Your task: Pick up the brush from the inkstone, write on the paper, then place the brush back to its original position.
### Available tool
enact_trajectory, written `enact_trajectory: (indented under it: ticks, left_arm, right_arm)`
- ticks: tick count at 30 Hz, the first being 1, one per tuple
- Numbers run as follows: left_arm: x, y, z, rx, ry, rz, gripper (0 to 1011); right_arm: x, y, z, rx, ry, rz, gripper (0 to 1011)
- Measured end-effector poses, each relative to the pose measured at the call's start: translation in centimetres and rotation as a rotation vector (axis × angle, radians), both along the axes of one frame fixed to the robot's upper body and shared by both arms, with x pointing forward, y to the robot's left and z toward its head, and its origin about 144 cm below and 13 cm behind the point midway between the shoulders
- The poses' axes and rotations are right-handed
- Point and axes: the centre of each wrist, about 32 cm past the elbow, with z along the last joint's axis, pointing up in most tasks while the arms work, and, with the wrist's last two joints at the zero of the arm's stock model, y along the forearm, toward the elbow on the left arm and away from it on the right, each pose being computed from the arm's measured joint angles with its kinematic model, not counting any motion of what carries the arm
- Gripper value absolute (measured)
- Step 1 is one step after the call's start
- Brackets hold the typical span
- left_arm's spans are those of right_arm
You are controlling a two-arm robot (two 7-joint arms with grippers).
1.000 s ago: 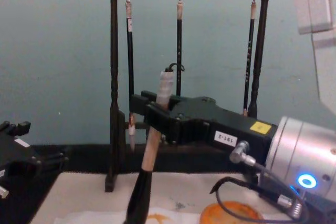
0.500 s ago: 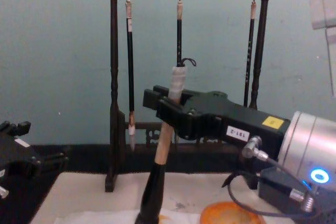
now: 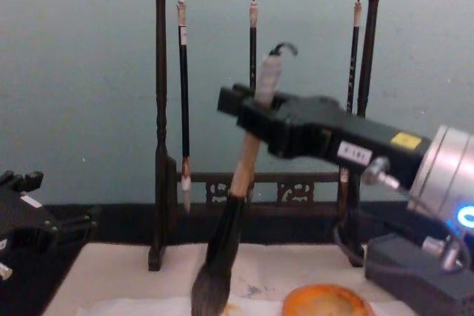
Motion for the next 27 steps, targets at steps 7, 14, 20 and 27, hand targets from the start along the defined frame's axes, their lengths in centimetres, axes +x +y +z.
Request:
enact_trajectory:
  ticks: [7, 14, 20, 27]
  left_arm:
    - [0.0, 0.0, 0.0, 0.000, 0.000, 0.000, 1010]
    - [0.0, 0.0, 0.0, 0.000, 0.000, 0.000, 1010]
    - [0.0, 0.0, 0.0, 0.000, 0.000, 0.000, 1010]
    - [0.0, 0.0, 0.0, 0.000, 0.000, 0.000, 1010]
  right_arm:
    - [0.4, -0.9, 0.9, 0.062, -0.006, -0.048, 169]
    - [1.2, -2.5, 1.5, 0.143, 0.016, -0.132, 168]
    - [1.8, -4.3, 1.9, 0.211, 0.062, -0.211, 169]
    - [2.0, -5.9, 1.6, 0.286, 0.175, -0.318, 168]
